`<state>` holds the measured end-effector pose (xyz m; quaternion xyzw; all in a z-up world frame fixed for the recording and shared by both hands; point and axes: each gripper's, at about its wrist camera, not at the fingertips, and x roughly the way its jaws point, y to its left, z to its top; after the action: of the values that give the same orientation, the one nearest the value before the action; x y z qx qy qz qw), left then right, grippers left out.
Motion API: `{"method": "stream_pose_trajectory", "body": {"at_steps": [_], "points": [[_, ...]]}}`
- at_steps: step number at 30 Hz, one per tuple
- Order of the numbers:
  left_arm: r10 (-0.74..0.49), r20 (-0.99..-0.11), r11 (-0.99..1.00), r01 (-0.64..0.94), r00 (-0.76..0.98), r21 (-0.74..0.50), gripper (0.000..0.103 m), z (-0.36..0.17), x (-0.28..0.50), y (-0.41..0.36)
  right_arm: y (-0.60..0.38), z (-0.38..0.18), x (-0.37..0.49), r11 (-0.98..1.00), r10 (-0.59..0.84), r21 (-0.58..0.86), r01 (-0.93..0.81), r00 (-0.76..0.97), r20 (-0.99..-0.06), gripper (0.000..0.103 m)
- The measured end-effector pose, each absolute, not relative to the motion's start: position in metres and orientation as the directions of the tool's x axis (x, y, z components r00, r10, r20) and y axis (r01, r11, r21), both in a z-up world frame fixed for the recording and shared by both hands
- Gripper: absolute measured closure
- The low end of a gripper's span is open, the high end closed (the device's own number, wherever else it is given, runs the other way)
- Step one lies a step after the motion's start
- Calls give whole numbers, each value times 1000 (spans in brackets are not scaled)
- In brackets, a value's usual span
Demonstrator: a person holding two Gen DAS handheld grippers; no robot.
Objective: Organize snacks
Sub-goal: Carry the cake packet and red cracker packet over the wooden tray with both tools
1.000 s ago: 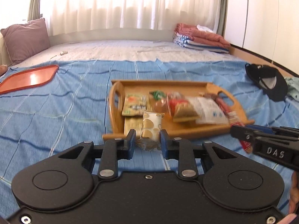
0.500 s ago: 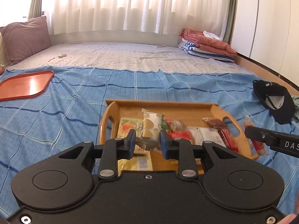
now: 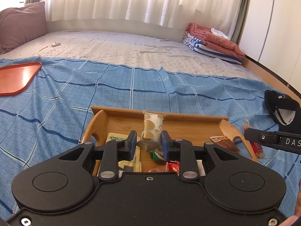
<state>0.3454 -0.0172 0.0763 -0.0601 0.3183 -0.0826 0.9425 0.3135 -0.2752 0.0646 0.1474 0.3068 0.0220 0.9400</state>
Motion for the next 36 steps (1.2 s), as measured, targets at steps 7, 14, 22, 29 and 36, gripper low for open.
{"method": "stream_pose_trajectory", "body": {"at_steps": [7, 14, 22, 29, 36], "points": [[-171, -623, 983, 87, 763, -163, 77, 46, 372, -24, -269, 42, 346, 962, 109, 264, 72, 783, -613, 63], [-146, -647, 987, 67, 749, -145, 77, 25, 388, -26, -262, 20, 368, 966, 98, 245, 83, 758, -644, 63], [-134, -653, 989, 63, 746, -132, 77, 13, 399, -27, -257, 6, 385, 970, 84, 226, 91, 745, -662, 63], [-122, -659, 991, 55, 742, -122, 77, 5, 406, -26, -255, -5, 395, 973, 71, 210, 98, 735, -674, 63], [-112, -660, 993, 59, 743, -102, 77, -1, 408, -27, -250, -12, 399, 979, 66, 186, 85, 728, -682, 63]]}}
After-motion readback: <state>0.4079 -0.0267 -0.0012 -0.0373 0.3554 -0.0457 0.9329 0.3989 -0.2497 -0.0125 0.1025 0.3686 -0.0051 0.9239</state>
